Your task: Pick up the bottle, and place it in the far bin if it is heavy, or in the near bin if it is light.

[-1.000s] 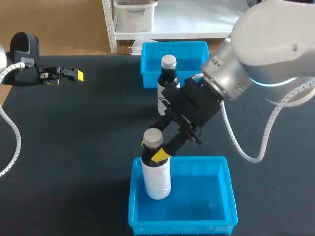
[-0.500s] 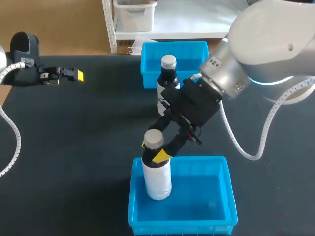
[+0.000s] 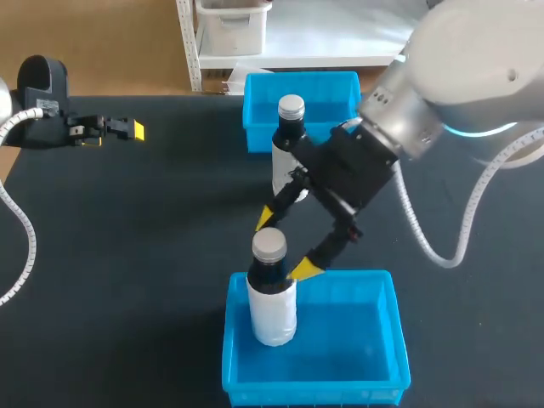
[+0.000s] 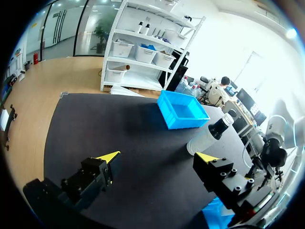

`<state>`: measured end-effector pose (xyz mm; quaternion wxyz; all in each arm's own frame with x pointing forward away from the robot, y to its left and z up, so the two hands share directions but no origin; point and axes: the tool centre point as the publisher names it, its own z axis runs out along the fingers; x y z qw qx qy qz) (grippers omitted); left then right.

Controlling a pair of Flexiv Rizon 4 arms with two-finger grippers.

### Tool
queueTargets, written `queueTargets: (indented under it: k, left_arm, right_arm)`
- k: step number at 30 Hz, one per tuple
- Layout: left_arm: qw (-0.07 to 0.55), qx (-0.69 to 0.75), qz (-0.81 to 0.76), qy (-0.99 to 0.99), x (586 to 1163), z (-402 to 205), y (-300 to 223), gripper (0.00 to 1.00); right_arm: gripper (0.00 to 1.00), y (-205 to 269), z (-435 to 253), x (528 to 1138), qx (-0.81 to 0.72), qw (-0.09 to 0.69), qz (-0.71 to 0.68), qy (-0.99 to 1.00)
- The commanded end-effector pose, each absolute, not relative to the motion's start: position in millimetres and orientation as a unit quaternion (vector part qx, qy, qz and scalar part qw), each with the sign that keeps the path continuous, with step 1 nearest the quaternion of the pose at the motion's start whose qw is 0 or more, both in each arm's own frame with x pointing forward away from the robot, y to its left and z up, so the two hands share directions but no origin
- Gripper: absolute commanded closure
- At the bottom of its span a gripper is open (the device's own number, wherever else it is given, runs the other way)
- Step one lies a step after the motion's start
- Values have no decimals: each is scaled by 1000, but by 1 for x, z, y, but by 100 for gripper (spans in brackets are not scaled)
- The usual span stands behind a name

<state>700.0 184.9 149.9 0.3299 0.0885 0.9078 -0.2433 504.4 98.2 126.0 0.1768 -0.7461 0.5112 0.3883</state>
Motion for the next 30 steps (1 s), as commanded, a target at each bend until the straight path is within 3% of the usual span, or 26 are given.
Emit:
queueTargets:
  k: [1, 16, 30]
  left_arm:
    - [330, 88, -243, 908, 700, 150, 185, 0]
    - [330, 88, -243, 908, 700, 150, 185, 0]
    - [330, 88, -243, 908, 700, 150, 185, 0]
  right_arm:
    - [0, 66, 135, 515, -738, 176, 373, 535]
    - [0, -4, 139, 623, -649, 216, 341, 645]
    - [0, 6, 140, 721, -623, 261, 311, 668]
